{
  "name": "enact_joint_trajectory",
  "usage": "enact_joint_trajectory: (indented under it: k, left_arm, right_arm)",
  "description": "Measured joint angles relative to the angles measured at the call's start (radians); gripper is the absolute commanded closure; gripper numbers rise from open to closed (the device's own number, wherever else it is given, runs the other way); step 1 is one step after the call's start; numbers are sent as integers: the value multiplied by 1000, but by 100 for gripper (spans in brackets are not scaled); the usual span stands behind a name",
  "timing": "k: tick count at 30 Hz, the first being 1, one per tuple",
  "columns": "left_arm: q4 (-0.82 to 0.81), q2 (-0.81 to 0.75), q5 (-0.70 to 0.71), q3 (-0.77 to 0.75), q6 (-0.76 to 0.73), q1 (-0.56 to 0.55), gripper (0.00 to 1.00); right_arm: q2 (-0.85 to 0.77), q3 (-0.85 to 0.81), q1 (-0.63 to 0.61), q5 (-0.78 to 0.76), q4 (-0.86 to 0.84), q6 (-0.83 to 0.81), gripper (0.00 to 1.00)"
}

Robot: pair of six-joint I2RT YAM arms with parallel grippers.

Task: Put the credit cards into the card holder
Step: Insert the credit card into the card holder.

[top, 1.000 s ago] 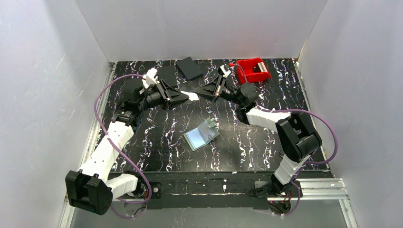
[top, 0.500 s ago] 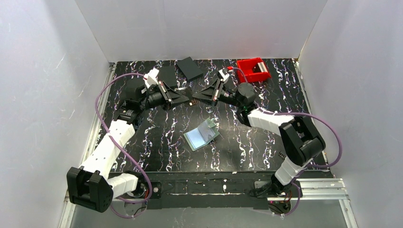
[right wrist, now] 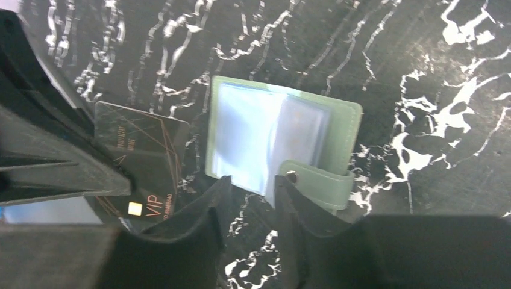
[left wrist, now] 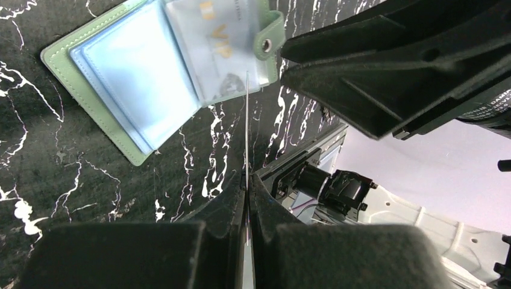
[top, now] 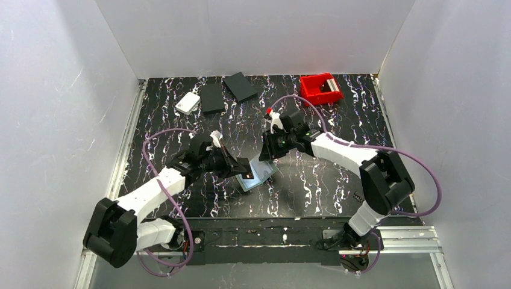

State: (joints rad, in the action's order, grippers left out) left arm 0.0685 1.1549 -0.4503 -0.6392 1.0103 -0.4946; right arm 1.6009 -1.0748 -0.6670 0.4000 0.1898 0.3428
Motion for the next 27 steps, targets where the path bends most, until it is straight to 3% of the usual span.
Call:
enact_joint_trajectory:
  k: [9, 27]
  left_arm:
    - [-117, 206, -29, 27, 6, -11, 100]
    - [-233, 388, -134, 13, -49, -11, 100]
  right_arm:
    - [99, 0, 5, -22, 11, -71, 93]
    - [143, 59, 40, -106, 15, -135, 99]
